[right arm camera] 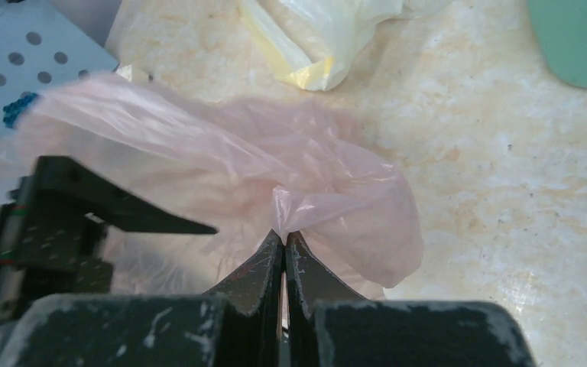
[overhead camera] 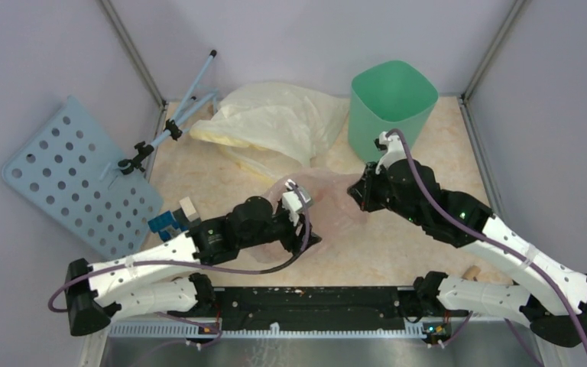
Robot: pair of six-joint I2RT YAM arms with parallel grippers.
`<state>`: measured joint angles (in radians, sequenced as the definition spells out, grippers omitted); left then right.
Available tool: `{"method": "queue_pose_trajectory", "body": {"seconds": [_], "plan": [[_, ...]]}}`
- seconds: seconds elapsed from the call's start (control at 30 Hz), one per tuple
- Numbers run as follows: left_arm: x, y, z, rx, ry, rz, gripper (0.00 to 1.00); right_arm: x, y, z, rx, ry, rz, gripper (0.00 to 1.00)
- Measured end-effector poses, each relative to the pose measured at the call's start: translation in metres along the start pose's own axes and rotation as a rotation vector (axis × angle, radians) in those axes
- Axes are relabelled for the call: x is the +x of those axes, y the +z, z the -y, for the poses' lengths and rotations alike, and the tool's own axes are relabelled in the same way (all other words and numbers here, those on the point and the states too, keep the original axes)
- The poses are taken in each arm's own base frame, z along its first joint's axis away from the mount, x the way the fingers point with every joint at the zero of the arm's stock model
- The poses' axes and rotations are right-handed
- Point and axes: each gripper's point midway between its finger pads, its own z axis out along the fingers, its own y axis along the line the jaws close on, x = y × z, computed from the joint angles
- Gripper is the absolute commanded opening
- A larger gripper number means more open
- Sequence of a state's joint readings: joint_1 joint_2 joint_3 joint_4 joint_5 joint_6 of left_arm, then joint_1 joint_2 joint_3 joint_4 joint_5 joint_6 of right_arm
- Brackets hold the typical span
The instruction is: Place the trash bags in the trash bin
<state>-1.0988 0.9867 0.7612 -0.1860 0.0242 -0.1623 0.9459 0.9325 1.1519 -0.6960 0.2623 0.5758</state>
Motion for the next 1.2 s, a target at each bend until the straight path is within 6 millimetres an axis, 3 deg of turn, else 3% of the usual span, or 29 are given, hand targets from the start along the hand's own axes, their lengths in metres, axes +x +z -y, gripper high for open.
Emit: {"method": "queue_pose_trajectory", "body": {"seconds": [0.1,0.17,0.23,0.3,0.4,0.5,0.63,0.77,0.9,1.0,1.07,1.13,1.2], "plan": [[-0.010,-0.018,0.012,0.058,-0.015,0.038,0.68,-0.004,0.001,0.007,0.039,-0.006,0.021,0.00],[-0.007,-0.023,0.012,0.055,-0.024,0.027,0.58,-0.006,0.000,0.012,0.063,-0.010,0.034,0.00],[0.002,-0.023,0.004,0.012,-0.037,-0.009,0.40,-0.009,-0.002,0.014,0.071,-0.010,0.048,0.00],[0.015,-0.020,-0.008,-0.057,-0.060,-0.055,0.33,-0.013,-0.007,0.014,0.067,-0.010,0.064,0.00],[0.033,-0.016,-0.023,-0.149,-0.080,-0.123,0.33,-0.023,-0.017,0.012,0.055,-0.003,0.096,0.00],[0.042,-0.015,-0.026,-0.166,-0.092,-0.156,0.42,-0.032,-0.024,0.011,0.050,0.000,0.125,0.00],[0.033,-0.022,-0.016,-0.116,-0.103,-0.124,0.58,-0.035,-0.026,0.013,0.064,0.000,0.134,0.00],[0.004,-0.045,0.002,-0.025,-0.122,-0.014,0.75,-0.035,-0.026,0.017,0.082,-0.005,0.136,0.00],[-0.043,-0.085,0.010,0.005,-0.181,0.177,0.88,-0.035,-0.025,0.020,0.098,-0.011,0.138,0.00],[-0.069,-0.120,0.000,-0.044,-0.252,0.328,0.91,-0.033,-0.024,0.023,0.112,-0.014,0.134,0.00],[-0.076,-0.138,-0.011,-0.099,-0.307,0.395,0.96,-0.032,-0.023,0.025,0.120,-0.016,0.132,0.00],[-0.072,-0.146,-0.023,-0.164,-0.365,0.419,0.99,-0.031,-0.023,0.027,0.130,-0.018,0.131,0.00],[-0.060,-0.141,-0.028,-0.190,-0.405,0.401,0.99,-0.031,-0.022,0.028,0.137,-0.019,0.134,0.00]]}}
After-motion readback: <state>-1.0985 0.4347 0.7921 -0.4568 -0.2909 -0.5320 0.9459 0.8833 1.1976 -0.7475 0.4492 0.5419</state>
